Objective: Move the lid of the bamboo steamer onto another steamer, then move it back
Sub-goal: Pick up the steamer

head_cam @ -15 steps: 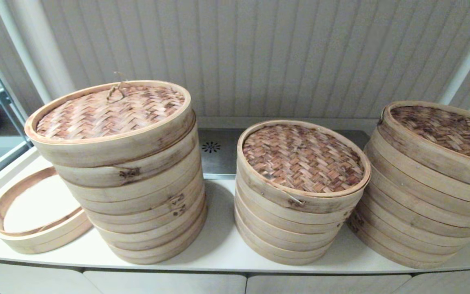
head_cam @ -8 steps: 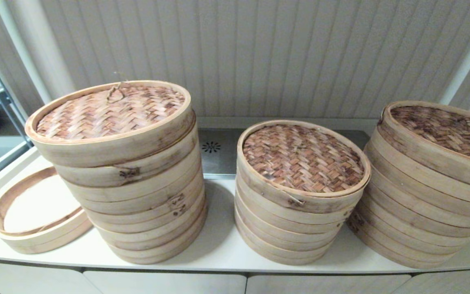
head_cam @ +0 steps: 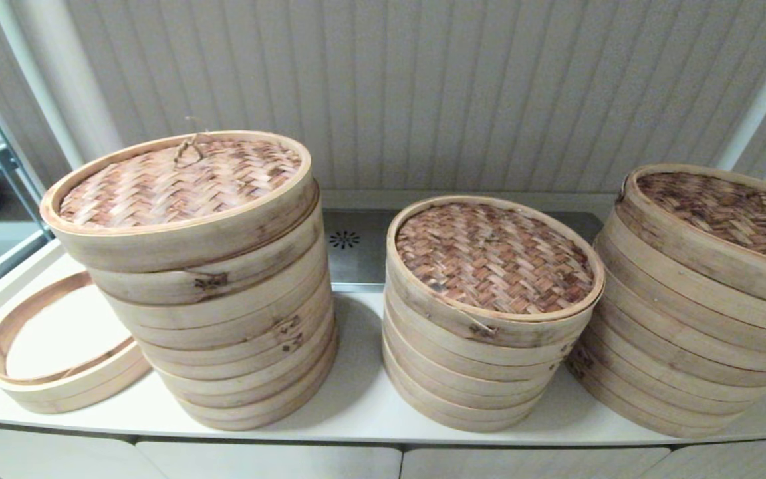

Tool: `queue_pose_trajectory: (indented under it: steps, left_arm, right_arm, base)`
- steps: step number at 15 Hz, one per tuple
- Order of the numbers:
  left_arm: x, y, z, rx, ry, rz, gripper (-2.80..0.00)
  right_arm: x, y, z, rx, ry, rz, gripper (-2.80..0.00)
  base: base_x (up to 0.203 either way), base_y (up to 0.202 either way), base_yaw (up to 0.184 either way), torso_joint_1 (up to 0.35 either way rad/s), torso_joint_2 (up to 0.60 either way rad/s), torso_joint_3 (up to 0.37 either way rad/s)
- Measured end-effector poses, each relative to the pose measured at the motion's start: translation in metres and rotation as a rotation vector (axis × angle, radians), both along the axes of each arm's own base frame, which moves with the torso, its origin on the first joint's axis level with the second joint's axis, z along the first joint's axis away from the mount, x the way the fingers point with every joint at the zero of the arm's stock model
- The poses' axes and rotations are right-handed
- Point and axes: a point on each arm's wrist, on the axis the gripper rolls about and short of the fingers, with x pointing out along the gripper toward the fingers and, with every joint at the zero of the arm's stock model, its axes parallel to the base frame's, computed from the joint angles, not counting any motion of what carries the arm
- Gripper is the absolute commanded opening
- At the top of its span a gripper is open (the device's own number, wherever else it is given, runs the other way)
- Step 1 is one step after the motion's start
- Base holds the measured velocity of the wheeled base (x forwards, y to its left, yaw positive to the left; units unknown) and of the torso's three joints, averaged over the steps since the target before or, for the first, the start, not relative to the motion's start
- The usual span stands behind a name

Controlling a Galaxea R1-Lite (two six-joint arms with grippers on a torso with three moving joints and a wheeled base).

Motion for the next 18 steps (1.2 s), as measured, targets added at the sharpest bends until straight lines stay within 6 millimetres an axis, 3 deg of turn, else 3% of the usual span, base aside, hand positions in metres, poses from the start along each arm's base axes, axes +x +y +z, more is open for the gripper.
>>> queue_pose_trajectory:
  steps: [1, 2, 6, 11, 18]
  left_arm:
    - [0.018, -0.003, 0.007, -0.002, 0.03, -0.018, -2.8]
    - [0.035, -0.007, 0.013, -0.009, 0.059, -0.04, 0.0]
    - [0.095, -0.025, 0.029, -0.072, 0.172, -0.117, 0.0]
    - [0.151, -0.039, 0.03, -0.077, 0.237, -0.179, 0.0]
    - [0.183, -0.048, 0.013, -0.066, 0.308, -0.192, 0.0]
  right_arm:
    - [0.0, 0.0, 0.0, 0.0, 0.0, 0.0, -2.8]
    - [0.0, 0.0, 0.0, 0.0, 0.0, 0.0, -2.8]
    - [0.0, 0.0, 0.0, 0.0, 0.0, 0.0, -2.8]
    - [0.0, 0.0, 0.0, 0.0, 0.0, 0.0, -2.8]
    - [0.0, 0.0, 0.0, 0.0, 0.0, 0.0, -2.8]
  base:
    - [0.0, 0.0, 0.0, 0.0, 0.0, 0.0]
    - [0.0, 0.0, 0.0, 0.0, 0.0, 0.0]
    - [0.0, 0.0, 0.0, 0.0, 0.0, 0.0]
    - [0.0, 0.0, 0.0, 0.0, 0.0, 0.0]
    - [0.0, 0.0, 0.0, 0.0, 0.0, 0.0]
